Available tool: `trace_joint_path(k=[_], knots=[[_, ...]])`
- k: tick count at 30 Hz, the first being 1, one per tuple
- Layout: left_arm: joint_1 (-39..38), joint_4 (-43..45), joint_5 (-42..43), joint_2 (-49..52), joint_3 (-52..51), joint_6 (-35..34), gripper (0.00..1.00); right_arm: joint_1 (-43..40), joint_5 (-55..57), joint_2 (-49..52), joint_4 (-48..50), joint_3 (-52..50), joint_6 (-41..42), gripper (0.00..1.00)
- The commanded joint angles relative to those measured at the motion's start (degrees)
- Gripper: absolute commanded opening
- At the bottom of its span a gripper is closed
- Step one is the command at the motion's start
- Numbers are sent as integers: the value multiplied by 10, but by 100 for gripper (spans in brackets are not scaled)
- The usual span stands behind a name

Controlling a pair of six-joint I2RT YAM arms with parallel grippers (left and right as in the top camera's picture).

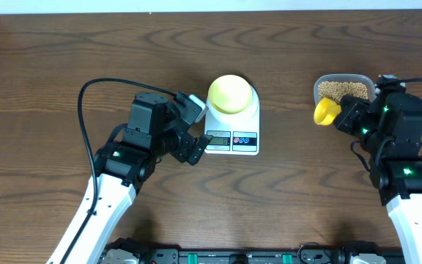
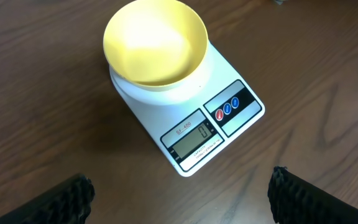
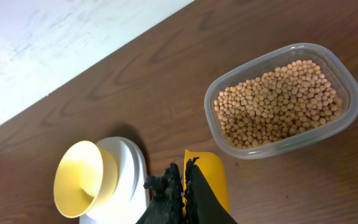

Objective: Scoop item into bowl and weigh 50g on scale
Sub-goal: 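Lower the held scoop into the soybean tub with the right gripper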

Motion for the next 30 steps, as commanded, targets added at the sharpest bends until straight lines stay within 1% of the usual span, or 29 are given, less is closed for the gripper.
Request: trace_joint_path(k=[1, 7, 13, 22, 25, 28, 30], knots=[[3, 3, 9, -6, -1, 7, 92, -4, -3, 1, -1, 7, -16, 1], [3, 3, 9, -6, -1, 7, 92, -4, -2, 1, 0, 7, -37, 1], [3, 12, 9, -6, -1, -30, 92, -4, -1, 1, 0, 7, -37, 1], [3, 12, 9, -6, -1, -29, 91, -4, -1, 1, 0, 7, -49, 1], [3, 12, 9, -6, -1, -29, 91, -4, -10, 1, 2, 7, -82, 1], [3, 12, 9, -6, -1, -29, 91, -4, -42, 1, 1, 12, -139, 1], [3, 12, 9, -6, -1, -29, 92, -4, -49, 1, -1, 17, -162, 1]])
